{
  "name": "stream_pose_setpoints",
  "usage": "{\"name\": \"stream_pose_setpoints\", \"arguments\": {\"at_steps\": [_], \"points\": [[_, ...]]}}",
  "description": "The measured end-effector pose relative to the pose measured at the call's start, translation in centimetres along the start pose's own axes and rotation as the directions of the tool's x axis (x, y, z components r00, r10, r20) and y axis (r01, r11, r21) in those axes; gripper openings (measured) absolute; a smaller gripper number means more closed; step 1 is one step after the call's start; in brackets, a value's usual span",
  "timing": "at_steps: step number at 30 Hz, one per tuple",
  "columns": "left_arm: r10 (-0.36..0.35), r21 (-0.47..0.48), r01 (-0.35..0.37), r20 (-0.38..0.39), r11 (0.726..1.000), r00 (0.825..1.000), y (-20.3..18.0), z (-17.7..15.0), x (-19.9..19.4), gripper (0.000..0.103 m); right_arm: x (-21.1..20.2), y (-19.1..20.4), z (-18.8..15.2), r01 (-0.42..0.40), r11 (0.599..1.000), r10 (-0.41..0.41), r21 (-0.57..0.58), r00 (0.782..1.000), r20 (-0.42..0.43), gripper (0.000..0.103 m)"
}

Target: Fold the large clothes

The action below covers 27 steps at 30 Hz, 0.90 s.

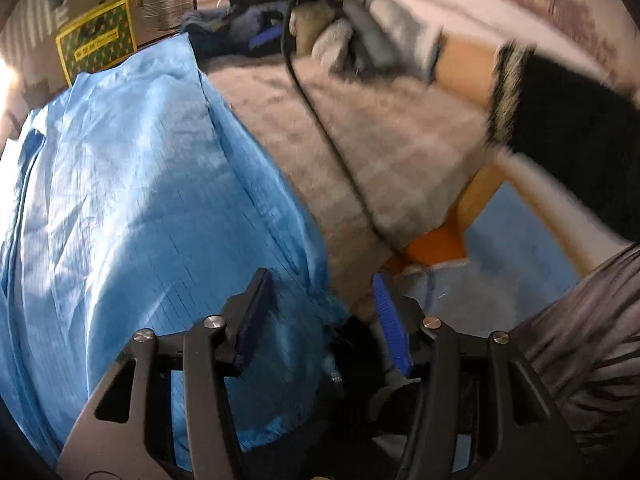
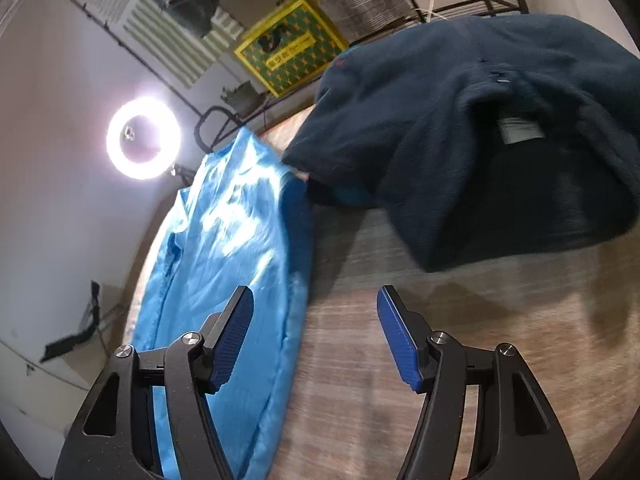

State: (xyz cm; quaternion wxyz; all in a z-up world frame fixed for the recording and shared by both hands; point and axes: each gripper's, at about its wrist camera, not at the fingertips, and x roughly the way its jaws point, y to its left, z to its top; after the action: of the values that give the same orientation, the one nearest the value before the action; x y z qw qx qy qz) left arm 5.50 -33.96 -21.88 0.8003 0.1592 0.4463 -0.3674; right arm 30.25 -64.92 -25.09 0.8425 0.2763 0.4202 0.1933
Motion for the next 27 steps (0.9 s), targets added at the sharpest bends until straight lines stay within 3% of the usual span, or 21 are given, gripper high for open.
{"name": "stream_pose_setpoints", "arguments": {"at_steps": [1, 4, 7, 9, 12, 17, 18, 19, 20, 22, 27], "points": [[0.024, 0.0, -0.024, 0.001, 1.0, 1.0, 0.3, -0.1, 0.6, 0.026, 0.0, -0.4, 0.3, -0.007, 1.0, 0.007, 0.016, 1.0, 0.005, 0.064], [-0.048, -0.062, 0.049, 0.022, 0.997, 0.999, 2.2, 0.3, 0.7, 0.001, 0.3, -0.5, 0.5, -0.032, 0.999, 0.032, 0.04, 0.999, 0.011, 0.064], [-0.212, -0.219, 0.218, 0.05, 0.951, 0.976, 4.7, 0.6, -0.9, 0.0, 1.7, 0.2, 0.9, -0.03, 0.999, 0.03, 0.029, 1.0, -0.003, 0.064], [-0.262, -0.273, 0.281, 0.103, 0.92, 0.959, 5.8, 0.7, -2.9, 0.0, 3.2, 1.0, 1.4, -0.024, 0.999, 0.024, 0.022, 1.0, -0.016, 0.064], [-0.271, -0.299, 0.306, 0.155, 0.904, 0.95, 6.8, 0.5, -4.8, 0.0, 5.1, 1.7, 2.1, -0.025, 0.999, 0.026, 0.037, 0.999, -0.023, 0.064], [-0.28, -0.366, 0.313, 0.141, 0.876, 0.95, 7.7, -0.8, -3.6, 0.0, 7.8, 2.9, 3.8, -0.019, 0.995, 0.019, 0.103, 1.0, 0.0, 0.063], [-0.278, -0.374, 0.311, 0.141, 0.874, 0.95, 7.8, -1.0, -3.6, 0.0, 8.3, 3.1, 4.1, -0.003, 0.994, 0.003, 0.111, 1.0, -0.005, 0.045], [-0.268, -0.374, 0.302, 0.141, 0.877, 0.953, 7.8, -1.3, -3.7, 0.0, 8.9, 3.4, 4.3, 0.014, 0.993, -0.011, 0.114, 1.0, -0.024, 0.01], [-0.264, -0.376, 0.299, 0.143, 0.877, 0.954, 7.9, -1.4, -3.8, 0.0, 9.3, 3.7, 4.3, 0.038, 0.993, -0.034, 0.116, 0.999, -0.039, 0.002], [-0.256, -0.386, 0.297, 0.154, 0.873, 0.954, 8.2, -1.6, -4.4, 0.0, 9.5, 4.6, 4.3, 0.097, 0.991, -0.094, 0.096, 0.995, -0.033, 0.002], [-0.257, -0.439, 0.312, 0.181, 0.843, 0.949, 9.7, -2.6, -5.2, 0.0, 8.9, 8.0, 4.6, 0.151, 0.988, -0.151, 0.022, 0.989, 0.0, 0.001]]}}
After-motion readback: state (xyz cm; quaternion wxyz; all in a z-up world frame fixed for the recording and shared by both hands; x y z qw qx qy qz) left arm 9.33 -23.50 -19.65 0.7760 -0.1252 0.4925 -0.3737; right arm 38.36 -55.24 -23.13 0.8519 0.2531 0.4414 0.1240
